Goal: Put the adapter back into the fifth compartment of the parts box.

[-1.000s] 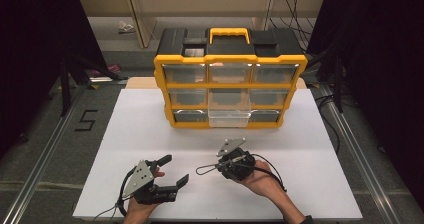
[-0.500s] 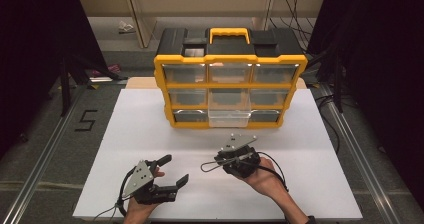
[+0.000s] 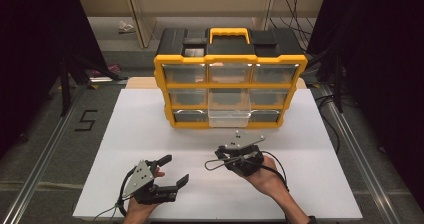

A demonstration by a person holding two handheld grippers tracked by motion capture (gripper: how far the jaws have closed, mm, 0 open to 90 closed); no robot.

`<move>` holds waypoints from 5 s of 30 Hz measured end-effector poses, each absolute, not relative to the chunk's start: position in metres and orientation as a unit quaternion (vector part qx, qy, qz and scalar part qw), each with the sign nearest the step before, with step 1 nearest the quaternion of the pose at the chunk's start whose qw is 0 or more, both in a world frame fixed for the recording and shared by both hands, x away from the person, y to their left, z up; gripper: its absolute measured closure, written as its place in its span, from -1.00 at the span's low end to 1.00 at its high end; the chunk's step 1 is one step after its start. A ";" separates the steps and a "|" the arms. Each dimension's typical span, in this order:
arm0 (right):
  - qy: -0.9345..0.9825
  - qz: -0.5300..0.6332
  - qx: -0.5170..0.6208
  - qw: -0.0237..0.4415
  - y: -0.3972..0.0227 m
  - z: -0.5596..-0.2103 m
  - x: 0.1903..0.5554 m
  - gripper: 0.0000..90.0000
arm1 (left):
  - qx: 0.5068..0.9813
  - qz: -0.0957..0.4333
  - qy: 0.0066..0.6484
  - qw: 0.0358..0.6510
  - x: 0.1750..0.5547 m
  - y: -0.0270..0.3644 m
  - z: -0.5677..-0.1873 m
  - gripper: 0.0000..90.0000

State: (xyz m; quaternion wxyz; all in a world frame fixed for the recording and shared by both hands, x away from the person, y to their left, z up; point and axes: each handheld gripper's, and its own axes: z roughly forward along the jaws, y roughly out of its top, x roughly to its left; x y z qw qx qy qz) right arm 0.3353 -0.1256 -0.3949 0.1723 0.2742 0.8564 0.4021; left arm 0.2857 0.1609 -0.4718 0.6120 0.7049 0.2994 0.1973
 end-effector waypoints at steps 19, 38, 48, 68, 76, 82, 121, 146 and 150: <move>0.835 0.438 0.275 0.186 -0.133 -0.382 0.335 0.70 | 0.704 0.197 0.300 0.612 0.286 0.161 -0.472 -0.64; 0.825 0.453 0.276 0.196 -0.140 -0.371 0.337 0.70 | 0.703 0.196 0.302 0.613 0.286 0.161 -0.472 -0.64; 0.815 0.465 0.279 0.204 -0.145 -0.364 0.339 0.70 | 0.703 0.196 0.302 0.614 0.286 0.161 -0.472 -0.64; 0.799 0.482 0.287 0.219 -0.154 -0.347 0.346 0.70 | 0.702 0.197 0.302 0.615 0.286 0.161 -0.472 -0.64; 0.794 0.486 0.285 0.230 -0.155 -0.333 0.349 0.70 | 0.701 0.198 0.301 0.615 0.287 0.161 -0.472 -0.64; 0.792 0.485 0.286 0.235 -0.155 -0.326 0.355 0.70 | 0.701 0.197 0.302 0.615 0.286 0.161 -0.472 -0.64; 0.782 0.478 0.314 0.248 -0.153 -0.310 0.391 0.70 | 0.700 0.196 0.302 0.617 0.286 0.161 -0.472 -0.64; 0.777 0.469 0.340 0.246 -0.150 -0.314 0.411 0.70 | 0.701 0.195 0.302 0.616 0.286 0.161 -0.472 -0.64; 0.777 0.468 0.342 0.247 -0.150 -0.314 0.412 0.70 | 0.701 0.195 0.302 0.616 0.287 0.161 -0.472 -0.64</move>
